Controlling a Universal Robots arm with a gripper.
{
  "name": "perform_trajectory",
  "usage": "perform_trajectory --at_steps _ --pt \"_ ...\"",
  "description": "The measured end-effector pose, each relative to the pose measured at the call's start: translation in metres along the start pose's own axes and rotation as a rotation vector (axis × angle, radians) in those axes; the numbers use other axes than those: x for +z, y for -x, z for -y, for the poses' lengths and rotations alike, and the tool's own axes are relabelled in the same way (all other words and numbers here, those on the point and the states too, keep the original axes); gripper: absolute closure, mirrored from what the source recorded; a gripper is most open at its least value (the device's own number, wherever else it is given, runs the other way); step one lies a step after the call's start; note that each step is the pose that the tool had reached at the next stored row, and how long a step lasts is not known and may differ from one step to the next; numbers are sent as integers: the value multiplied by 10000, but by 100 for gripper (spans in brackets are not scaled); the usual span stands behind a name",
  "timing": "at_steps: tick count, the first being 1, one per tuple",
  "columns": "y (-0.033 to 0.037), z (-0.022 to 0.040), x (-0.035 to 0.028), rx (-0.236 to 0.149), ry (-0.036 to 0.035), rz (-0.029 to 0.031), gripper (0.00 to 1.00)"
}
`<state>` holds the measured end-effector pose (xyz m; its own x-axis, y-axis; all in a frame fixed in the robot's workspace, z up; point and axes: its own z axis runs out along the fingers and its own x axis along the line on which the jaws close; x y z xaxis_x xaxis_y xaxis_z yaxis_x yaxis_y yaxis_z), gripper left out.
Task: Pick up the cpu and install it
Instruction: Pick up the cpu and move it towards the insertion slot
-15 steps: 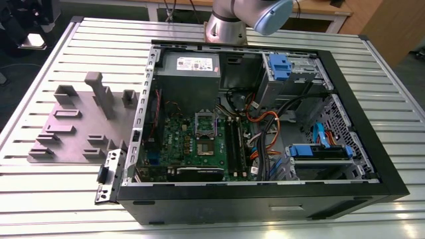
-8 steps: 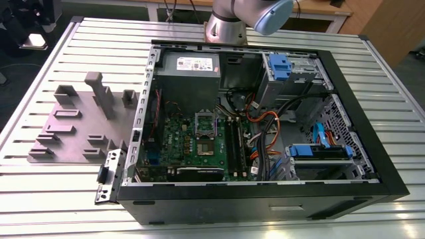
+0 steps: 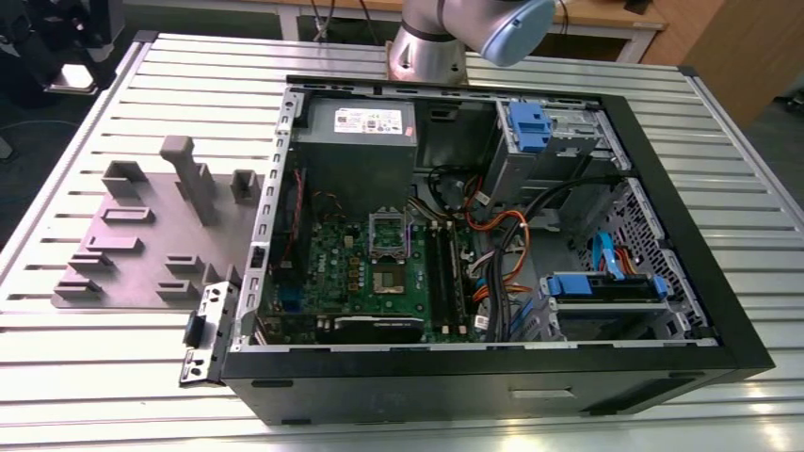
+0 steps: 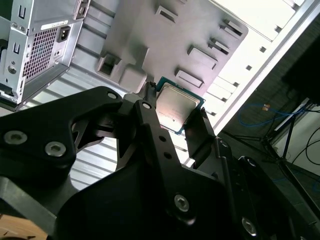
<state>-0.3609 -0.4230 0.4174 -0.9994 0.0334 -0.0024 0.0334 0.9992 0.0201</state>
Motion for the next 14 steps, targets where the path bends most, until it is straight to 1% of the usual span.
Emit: perform_trajectory --at_steps 14 --pt "108 -4 0 0 0 0 53"
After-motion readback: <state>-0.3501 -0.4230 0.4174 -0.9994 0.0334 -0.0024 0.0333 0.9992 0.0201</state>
